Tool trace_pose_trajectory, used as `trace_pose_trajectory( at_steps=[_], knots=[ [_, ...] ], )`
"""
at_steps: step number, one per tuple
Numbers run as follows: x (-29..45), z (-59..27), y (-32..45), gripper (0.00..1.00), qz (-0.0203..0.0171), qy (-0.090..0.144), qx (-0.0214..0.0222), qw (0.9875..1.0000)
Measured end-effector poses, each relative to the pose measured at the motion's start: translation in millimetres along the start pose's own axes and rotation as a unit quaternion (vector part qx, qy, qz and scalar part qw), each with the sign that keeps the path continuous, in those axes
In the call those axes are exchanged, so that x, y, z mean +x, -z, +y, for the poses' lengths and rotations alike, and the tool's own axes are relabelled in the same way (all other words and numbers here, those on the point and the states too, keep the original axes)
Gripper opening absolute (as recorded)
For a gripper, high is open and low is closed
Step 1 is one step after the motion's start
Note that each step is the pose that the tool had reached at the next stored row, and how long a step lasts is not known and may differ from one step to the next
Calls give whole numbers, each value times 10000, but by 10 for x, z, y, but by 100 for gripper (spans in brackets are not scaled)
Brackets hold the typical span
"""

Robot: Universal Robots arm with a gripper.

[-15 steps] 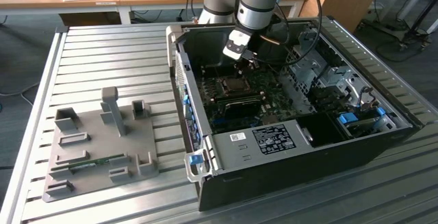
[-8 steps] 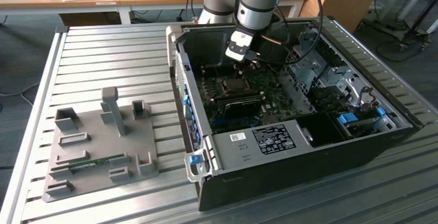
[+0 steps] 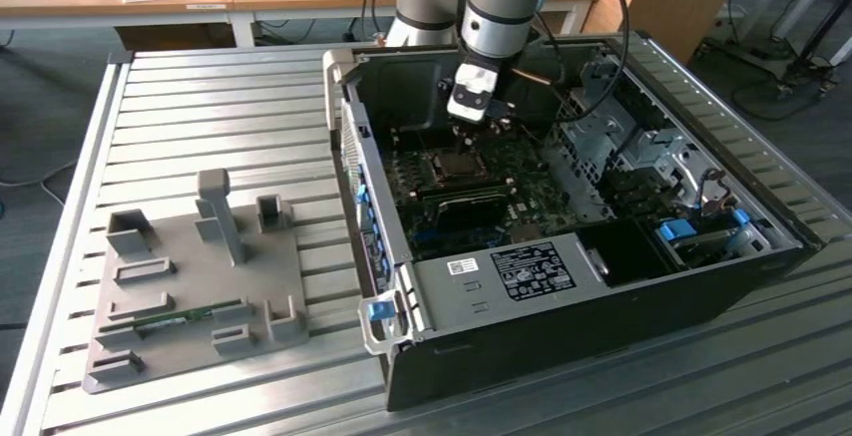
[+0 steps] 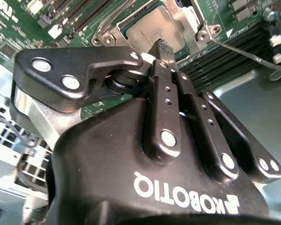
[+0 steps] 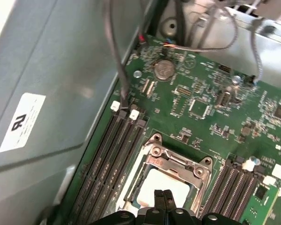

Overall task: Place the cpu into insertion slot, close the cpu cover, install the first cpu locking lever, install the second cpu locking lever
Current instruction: 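Close the cpu cover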

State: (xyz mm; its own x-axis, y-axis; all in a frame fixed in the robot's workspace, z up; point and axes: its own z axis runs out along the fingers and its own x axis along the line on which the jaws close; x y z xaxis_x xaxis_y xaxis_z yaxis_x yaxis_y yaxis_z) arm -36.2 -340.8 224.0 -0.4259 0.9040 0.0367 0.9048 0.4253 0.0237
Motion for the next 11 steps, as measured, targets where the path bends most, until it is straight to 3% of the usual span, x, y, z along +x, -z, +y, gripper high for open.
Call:
trace_pose_trajectory(
  at_steps=[3, 11],
  knots=[
    [0, 0, -1, 11, 5, 243, 9, 9997],
    [0, 0, -1, 11, 6, 264, 10, 9997]
  ],
)
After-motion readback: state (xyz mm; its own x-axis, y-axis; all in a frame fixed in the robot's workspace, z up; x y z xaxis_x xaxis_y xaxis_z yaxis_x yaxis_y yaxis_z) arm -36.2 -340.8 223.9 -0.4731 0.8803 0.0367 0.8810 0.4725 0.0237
